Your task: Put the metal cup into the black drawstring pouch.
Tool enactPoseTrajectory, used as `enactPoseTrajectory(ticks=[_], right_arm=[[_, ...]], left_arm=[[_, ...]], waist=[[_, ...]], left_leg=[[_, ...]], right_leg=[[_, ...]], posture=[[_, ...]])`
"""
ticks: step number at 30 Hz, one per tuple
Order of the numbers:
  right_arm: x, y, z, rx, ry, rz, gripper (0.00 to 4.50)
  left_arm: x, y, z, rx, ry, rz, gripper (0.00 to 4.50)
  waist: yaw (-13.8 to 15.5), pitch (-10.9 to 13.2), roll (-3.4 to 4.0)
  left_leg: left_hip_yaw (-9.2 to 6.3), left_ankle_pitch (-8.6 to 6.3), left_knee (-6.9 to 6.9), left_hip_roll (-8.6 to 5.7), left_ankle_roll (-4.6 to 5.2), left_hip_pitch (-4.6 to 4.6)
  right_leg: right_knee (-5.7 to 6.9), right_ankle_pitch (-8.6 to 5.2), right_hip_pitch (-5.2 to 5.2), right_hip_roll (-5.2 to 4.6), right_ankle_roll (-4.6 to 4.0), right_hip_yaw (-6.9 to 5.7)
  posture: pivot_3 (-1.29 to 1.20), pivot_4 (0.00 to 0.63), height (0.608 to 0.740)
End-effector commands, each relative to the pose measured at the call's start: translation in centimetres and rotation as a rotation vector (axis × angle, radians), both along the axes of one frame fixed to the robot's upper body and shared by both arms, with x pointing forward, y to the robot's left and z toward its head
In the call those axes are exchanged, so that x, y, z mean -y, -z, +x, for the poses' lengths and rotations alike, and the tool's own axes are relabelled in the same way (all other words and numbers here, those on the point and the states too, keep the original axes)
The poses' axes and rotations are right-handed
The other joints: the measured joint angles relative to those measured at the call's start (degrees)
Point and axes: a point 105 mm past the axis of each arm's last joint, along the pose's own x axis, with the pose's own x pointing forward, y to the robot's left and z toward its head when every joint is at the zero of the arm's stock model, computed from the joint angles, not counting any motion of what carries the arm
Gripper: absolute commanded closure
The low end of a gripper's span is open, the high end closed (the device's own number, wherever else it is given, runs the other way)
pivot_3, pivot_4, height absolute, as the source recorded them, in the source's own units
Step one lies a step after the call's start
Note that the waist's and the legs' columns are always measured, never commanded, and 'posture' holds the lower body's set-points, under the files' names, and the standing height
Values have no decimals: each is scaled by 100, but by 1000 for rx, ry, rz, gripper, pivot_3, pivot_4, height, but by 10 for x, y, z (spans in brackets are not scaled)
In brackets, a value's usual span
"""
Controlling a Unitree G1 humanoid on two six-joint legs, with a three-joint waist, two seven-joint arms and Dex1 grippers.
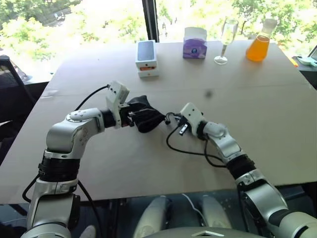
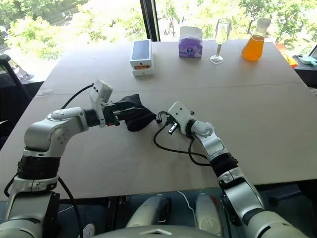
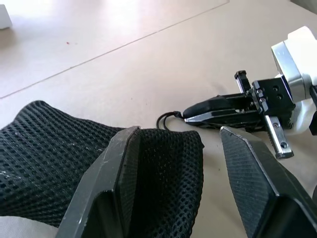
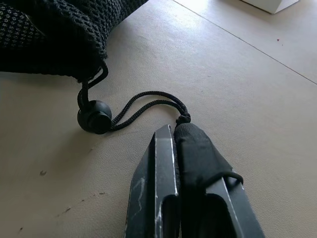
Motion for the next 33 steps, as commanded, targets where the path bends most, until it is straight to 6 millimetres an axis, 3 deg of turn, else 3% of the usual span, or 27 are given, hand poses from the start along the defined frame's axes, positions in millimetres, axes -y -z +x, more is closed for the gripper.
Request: enactPoseTrajectory(ticks=[1,6,8,14,22,26,28,29,33], right_arm=[[25,-7,-1,42,83,-7,4425],[47,-53,-3,190,187,48,4425],[54,-81,-9,271,208,64,4425],[49,-108,-27,313,183,83,4425],[51,-87,-31,246,138,-14,4425],[63,-60,-25,155,107,-37,3233],[68,-47,-20,102,106,-36,2318],[68,-42,-18,66,94,-19,2090],[74,-22,-12,-24,62,-20,2090]], left_arm=[[-5,-9,1,61,-16,-8,1866],[1,-4,-3,72,21,-2,1866],[10,-7,-5,62,60,-28,1866],[32,-13,-2,82,135,-45,1866],[52,-6,-2,126,238,37,1866],[49,-5,0,113,230,28,1866],[47,-4,-1,109,231,31,1866],[47,-3,-1,108,231,32,1866],[45,-3,-3,107,226,31,1866]], waist=[[63,0,0],[91,1,1],[77,2,1],[64,2,0],[70,3,0],[68,3,-1],[75,3,-1],[75,3,-2],[53,4,-1]], left_leg=[[-2,2,-6,0,-3,0],[-7,14,-19,-1,-23,-42],[-7,15,-9,-1,-24,-93],[-7,15,-18,2,-24,-98],[-3,15,-16,0,-24,-98],[-4,15,-16,0,-24,-98],[-3,15,-16,0,-23,-97],[-3,15,-15,0,-23,-97],[-3,15,-15,0,-23,-97]], right_leg=[[-8,0,0,0,0,-2],[-45,0,-26,-5,-1,-7],[-34,1,-80,-6,-1,-7],[-33,1,-90,-22,-1,-5],[-36,1,-87,-27,-1,-5],[-36,1,-88,-27,-1,-6],[-36,1,-87,-26,-1,-5],[-36,1,-86,-26,-1,-5],[-36,1,-86,-27,-1,-5]], posture=[[0,150,740],[0,150,740],[0,150,740],[0,150,740],[0,150,740],[0,150,740],[0,150,740],[0,150,740],[0,150,740]])
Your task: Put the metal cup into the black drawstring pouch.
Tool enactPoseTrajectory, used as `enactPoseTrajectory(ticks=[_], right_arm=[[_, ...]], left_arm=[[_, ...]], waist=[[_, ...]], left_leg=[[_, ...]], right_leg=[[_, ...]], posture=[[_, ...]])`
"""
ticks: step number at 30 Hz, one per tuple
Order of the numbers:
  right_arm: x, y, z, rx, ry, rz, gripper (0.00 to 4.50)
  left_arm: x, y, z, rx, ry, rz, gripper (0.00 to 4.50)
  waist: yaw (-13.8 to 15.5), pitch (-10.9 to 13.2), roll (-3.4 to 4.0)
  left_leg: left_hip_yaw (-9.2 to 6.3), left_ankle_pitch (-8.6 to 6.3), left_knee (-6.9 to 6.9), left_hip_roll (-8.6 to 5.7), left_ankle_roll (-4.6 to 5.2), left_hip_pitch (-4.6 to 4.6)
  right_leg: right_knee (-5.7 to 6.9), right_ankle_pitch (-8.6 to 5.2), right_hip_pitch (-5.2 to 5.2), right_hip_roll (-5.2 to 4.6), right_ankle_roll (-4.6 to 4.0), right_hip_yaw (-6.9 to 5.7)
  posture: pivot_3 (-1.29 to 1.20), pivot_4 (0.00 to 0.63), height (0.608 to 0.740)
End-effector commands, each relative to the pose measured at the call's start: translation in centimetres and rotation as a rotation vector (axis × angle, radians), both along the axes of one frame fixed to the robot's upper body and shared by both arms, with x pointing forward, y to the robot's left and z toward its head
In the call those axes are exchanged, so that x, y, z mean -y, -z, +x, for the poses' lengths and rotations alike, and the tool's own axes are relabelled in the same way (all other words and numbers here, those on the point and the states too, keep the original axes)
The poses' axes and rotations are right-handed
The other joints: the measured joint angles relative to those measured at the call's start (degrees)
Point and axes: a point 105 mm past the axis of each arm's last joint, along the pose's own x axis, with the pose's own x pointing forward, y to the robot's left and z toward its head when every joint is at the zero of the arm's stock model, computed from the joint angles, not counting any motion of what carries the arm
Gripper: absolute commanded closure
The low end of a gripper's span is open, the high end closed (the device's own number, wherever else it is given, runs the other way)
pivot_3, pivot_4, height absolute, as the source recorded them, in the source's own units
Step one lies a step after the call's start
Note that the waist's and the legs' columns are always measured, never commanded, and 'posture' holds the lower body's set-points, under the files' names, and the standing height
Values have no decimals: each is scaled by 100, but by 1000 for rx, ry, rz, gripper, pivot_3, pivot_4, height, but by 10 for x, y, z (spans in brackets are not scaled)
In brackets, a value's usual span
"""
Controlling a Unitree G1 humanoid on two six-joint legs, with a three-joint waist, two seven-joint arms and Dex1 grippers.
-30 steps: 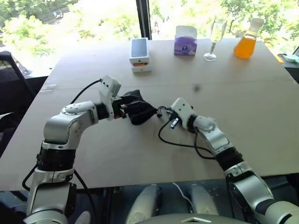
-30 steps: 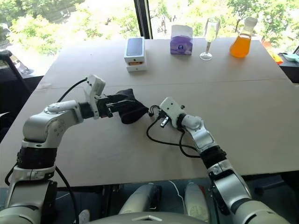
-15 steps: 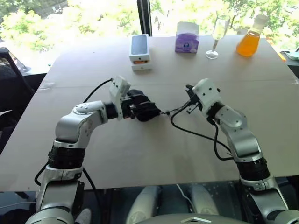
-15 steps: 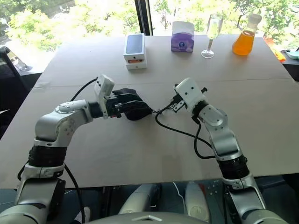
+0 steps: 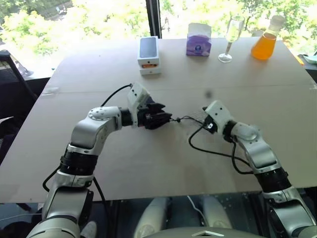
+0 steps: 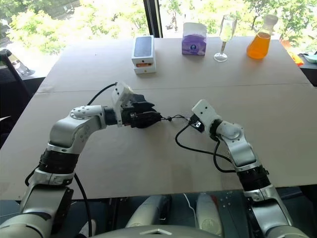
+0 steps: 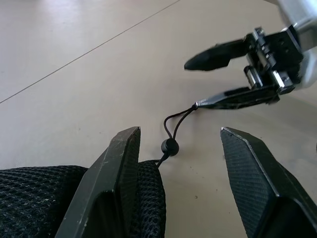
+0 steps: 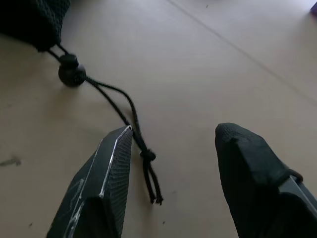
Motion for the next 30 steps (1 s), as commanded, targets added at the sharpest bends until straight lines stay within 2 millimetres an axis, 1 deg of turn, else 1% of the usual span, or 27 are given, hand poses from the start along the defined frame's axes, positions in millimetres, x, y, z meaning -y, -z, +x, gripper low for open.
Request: enactPoseTrajectory(ticks=[1,4,7,10,15,20,23,25,26,27,30], right_arm=[[1,-2,5,-12,-51,30,2090],[0,11,5,-114,-91,75,2090],[-5,16,2,-191,-152,118,2090],[-6,18,3,-219,-182,111,2090],[-11,25,6,-263,-216,94,2090],[-21,35,7,-306,-244,86,2090],[-21,51,2,-317,-264,13,2863],[-19,63,-3,-293,-287,-88,3610],[-18,66,-4,-278,-292,-113,4109],[-20,66,-5,-266,-296,-112,4430],[-19,59,-3,-205,-287,-113,4430]], left_arm=[[-4,-11,-4,49,-2,-11,1866],[-7,-10,-13,43,7,-16,1866],[-11,-9,-24,68,30,9,1866],[-14,-11,-30,109,51,-2,1866],[-22,-9,-40,120,88,-2,1866],[-39,-3,-48,87,98,10,1866],[-47,-1,-48,89,75,22,1866],[-49,-1,-49,88,66,23,1866],[-50,0,-49,87,62,23,1866],[-50,0,-49,87,59,22,1866],[-49,1,-48,82,50,12,1866]], waist=[[-16,0,0],[-16,0,0],[-19,0,0],[-9,-1,0],[-40,-2,0],[-152,-4,-1],[-154,-6,0],[-157,-11,1],[-157,-19,-1],[-157,-28,-2],[-150,-28,-1]], left_leg=[[2,0,0,0,0,1],[1,0,0,1,0,7],[0,0,0,3,0,7],[-1,0,0,3,0,8],[3,-1,1,10,0,15],[6,-1,1,26,-1,20],[8,-1,1,36,-1,25],[8,-2,0,39,-2,27],[8,-3,0,43,-5,28],[8,-5,0,46,-7,29],[9,-13,-8,51,-6,70]], right_leg=[[0,0,0,0,0,3],[1,0,5,1,0,2],[0,0,6,1,0,2],[0,0,8,1,0,-1],[0,5,9,6,-8,4],[1,14,9,24,-23,8],[1,21,10,37,-33,11],[0,22,10,42,-34,11],[0,22,10,47,-35,14],[0,22,10,51,-35,14],[-6,22,48,61,-36,20]], posture=[[0,150,740],[0,150,740],[0,150,740],[0,150,740],[0,150,740],[0,150,740],[0,150,740],[0,150,740],[0,150,740],[0,150,740],[0,150,740]])
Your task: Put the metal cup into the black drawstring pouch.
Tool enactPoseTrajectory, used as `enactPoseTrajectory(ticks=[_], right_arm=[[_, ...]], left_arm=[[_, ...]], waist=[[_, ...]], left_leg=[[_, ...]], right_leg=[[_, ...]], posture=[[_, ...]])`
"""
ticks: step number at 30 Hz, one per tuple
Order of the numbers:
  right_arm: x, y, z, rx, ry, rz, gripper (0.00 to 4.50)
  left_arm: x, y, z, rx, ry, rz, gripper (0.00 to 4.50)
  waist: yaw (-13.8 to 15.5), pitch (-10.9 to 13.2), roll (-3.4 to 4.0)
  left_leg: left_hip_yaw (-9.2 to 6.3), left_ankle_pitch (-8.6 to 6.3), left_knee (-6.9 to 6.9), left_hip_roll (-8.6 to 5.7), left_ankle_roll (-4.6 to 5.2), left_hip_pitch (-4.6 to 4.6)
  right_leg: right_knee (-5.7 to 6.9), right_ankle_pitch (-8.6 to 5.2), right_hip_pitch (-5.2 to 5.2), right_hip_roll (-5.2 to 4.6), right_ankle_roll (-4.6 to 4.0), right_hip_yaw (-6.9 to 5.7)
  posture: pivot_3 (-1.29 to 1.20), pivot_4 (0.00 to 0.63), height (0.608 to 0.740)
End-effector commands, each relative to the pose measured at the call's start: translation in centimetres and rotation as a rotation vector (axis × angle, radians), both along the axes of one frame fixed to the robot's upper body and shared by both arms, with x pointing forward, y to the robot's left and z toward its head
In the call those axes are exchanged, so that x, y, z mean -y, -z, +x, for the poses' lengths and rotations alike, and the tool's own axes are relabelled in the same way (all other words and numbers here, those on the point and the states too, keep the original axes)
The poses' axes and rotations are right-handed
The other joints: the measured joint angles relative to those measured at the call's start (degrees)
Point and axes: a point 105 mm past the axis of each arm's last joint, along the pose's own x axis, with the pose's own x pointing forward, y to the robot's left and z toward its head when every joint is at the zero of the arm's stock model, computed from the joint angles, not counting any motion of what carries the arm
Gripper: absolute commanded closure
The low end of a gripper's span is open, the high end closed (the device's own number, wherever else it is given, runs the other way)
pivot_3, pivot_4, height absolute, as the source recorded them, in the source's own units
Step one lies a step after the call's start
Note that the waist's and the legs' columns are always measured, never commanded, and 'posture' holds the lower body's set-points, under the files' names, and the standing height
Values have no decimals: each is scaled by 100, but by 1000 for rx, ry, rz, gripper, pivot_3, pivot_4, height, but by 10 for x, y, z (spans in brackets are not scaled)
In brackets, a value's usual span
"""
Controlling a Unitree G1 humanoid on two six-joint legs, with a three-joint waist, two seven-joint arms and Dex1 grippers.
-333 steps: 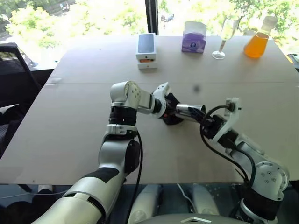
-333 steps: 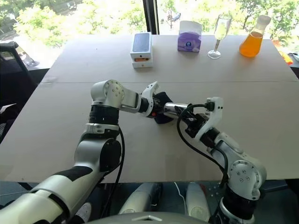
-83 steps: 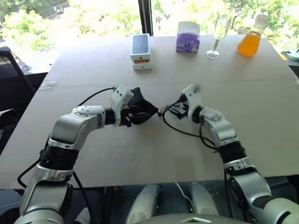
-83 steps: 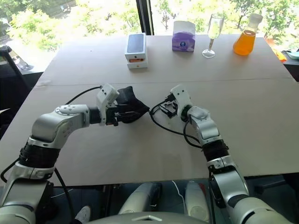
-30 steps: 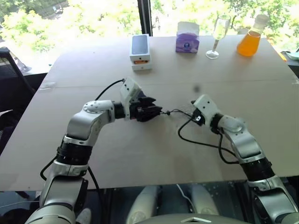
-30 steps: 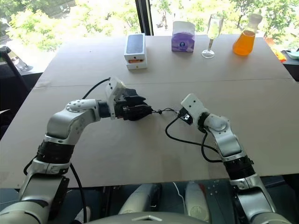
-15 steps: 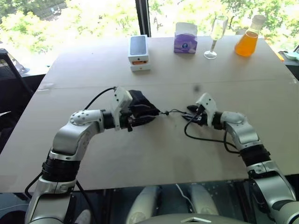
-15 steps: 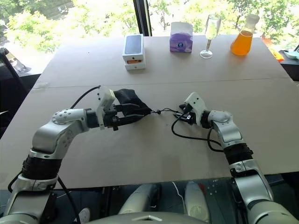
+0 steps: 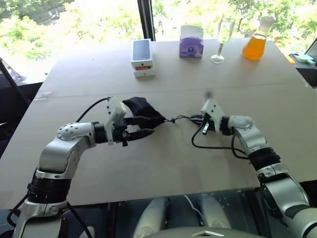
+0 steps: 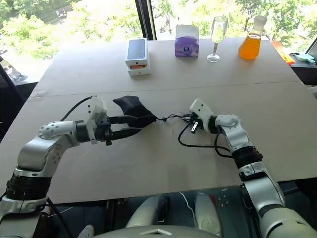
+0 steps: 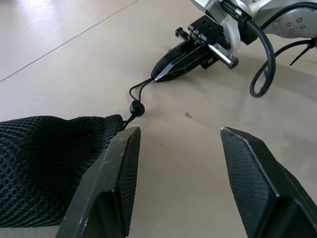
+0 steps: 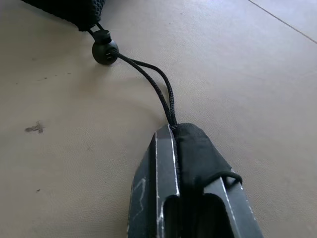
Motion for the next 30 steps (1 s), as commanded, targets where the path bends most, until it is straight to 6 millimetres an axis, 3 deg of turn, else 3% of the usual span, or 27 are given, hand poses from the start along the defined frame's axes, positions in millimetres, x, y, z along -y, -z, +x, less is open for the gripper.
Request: enactPoseTrajectory(ticks=[1,7,12,13,19,23,30], right_arm=[[-2,34,-16,-59,-23,-86,4430],[2,-58,-1,277,50,33,4430],[-10,-149,-26,516,29,135,4430],[-13,-158,-32,549,14,130,4430],[-26,-183,-47,627,-20,99,4430],[-28,-190,-46,651,-17,80,4430],[-28,-200,-45,684,-16,65,4430]], left_arm=[[-2,-8,0,34,-12,-20,1866],[6,-4,5,32,-20,-37,1866],[18,-9,29,101,-105,-71,1866],[21,-11,36,116,-127,-85,1866],[43,-27,55,179,-142,-149,1866],[50,-47,67,227,-147,-199,1866],[67,-56,54,224,15,-221,1866]], waist=[[14,0,2],[75,21,21],[181,40,46],[205,40,46],[222,32,30],[212,32,28],[158,33,28]], left_leg=[[0,-12,-10,0,15,32],[0,-14,-14,1,16,33],[-2,-13,-14,1,12,16],[-5,-12,-12,1,11,11],[-12,-1,-6,-2,-8,-7],[-16,3,19,-6,-13,-71],[-12,3,9,-6,-13,-74]], right_leg=[[-7,-1,31,1,-1,1],[-10,-1,32,7,-1,3],[-10,-1,16,4,-1,1],[-11,-1,13,5,-1,-3],[-33,0,16,0,0,-18],[-10,1,-47,-3,0,-23],[-12,1,-60,-11,0,-19]], posture=[[0,150,740],[0,150,740],[0,150,740],[0,150,740],[0,150,740],[0,150,740],[0,150,740]])
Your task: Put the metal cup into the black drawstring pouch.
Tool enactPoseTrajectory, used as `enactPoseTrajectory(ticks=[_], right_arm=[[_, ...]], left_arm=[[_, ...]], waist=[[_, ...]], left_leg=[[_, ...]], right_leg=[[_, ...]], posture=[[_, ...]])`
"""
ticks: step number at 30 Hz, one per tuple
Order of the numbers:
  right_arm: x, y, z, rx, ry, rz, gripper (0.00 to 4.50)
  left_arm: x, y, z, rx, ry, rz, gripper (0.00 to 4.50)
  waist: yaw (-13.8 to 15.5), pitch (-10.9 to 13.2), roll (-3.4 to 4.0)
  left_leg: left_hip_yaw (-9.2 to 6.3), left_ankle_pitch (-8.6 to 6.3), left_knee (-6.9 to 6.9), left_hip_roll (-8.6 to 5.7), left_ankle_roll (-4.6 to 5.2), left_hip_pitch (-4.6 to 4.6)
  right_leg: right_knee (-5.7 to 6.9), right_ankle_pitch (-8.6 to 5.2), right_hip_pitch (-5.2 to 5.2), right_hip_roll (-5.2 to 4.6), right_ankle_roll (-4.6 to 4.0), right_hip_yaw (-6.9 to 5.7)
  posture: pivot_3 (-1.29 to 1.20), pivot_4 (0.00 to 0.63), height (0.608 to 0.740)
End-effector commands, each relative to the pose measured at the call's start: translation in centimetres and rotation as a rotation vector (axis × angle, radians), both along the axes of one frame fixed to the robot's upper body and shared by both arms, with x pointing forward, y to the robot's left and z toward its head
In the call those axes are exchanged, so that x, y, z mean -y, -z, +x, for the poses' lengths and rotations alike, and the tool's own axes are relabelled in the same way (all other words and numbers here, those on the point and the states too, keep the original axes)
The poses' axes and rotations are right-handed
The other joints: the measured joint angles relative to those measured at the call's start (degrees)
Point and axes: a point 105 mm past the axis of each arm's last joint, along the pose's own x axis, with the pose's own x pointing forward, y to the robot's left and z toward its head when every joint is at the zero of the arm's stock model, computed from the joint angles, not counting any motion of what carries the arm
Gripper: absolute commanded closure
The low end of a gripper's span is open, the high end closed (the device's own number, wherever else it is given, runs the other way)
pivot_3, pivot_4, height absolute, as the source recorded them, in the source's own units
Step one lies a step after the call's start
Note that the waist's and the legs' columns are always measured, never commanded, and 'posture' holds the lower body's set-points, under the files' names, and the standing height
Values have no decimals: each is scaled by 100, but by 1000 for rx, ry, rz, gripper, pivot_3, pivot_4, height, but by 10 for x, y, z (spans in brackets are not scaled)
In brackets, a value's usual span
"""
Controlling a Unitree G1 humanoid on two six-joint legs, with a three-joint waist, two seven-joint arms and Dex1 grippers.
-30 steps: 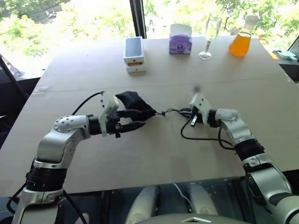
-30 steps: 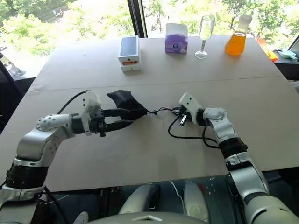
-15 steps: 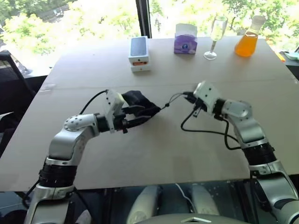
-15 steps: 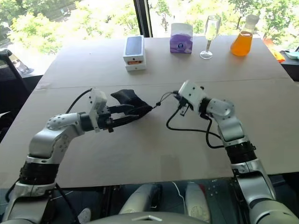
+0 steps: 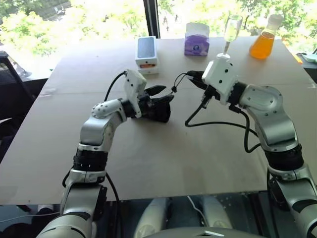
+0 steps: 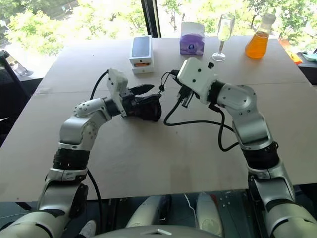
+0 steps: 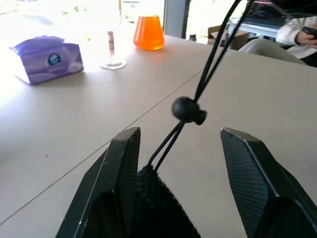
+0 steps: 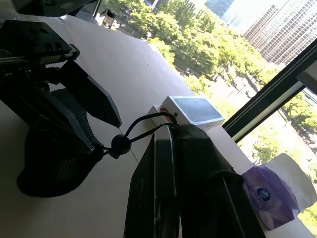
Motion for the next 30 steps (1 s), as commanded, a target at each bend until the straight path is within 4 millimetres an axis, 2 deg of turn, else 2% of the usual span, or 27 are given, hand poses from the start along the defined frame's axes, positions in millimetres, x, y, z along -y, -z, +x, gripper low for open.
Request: enactPoseTrajectory(ticks=[1,14,17,19,20,21,27,30], right_arm=[[-4,-23,-7,86,-15,12,4430],[-7,-28,-10,108,-29,-4,4430],[-6,-29,-10,111,-21,-4,4500],[-5,-30,-10,113,-15,-3,4500],[-4,-30,-10,113,-13,-3,4500],[-4,-29,-10,113,-11,-3,4500],[9,-26,-3,94,61,15,4500],[32,-26,15,77,196,62,4500]], left_arm=[[11,-14,-10,29,100,-20,1866],[32,-18,4,80,96,29,1866],[33,-12,5,70,104,48,2669],[33,-11,6,70,106,51,3461],[33,-11,6,72,106,52,4021],[33,-12,8,73,100,45,4290],[29,-17,11,70,83,18,4289],[21,-7,10,36,72,44,4289]], waist=[[4,0,0],[10,1,-1],[5,1,-1],[11,1,-1],[10,1,-1],[11,1,-2],[11,1,-2],[9,1,-2]], left_leg=[[0,0,0,0,0,0],[1,0,3,0,0,0],[0,0,2,0,0,0],[0,0,2,0,0,0],[1,1,3,0,0,0],[1,0,3,0,0,0],[1,0,3,0,0,0],[0,1,3,0,0,0]], right_leg=[[0,0,0,0,0,0],[3,0,1,8,0,0],[4,0,-1,8,0,0],[4,0,-1,9,0,0],[4,0,0,9,0,0],[4,0,0,9,0,0],[4,0,0,9,0,0],[5,0,-1,8,0,1]], posture=[[0,150,740],[0,150,740],[0,150,740],[0,150,740],[0,150,740],[0,150,740],[0,150,740],[0,150,740]])
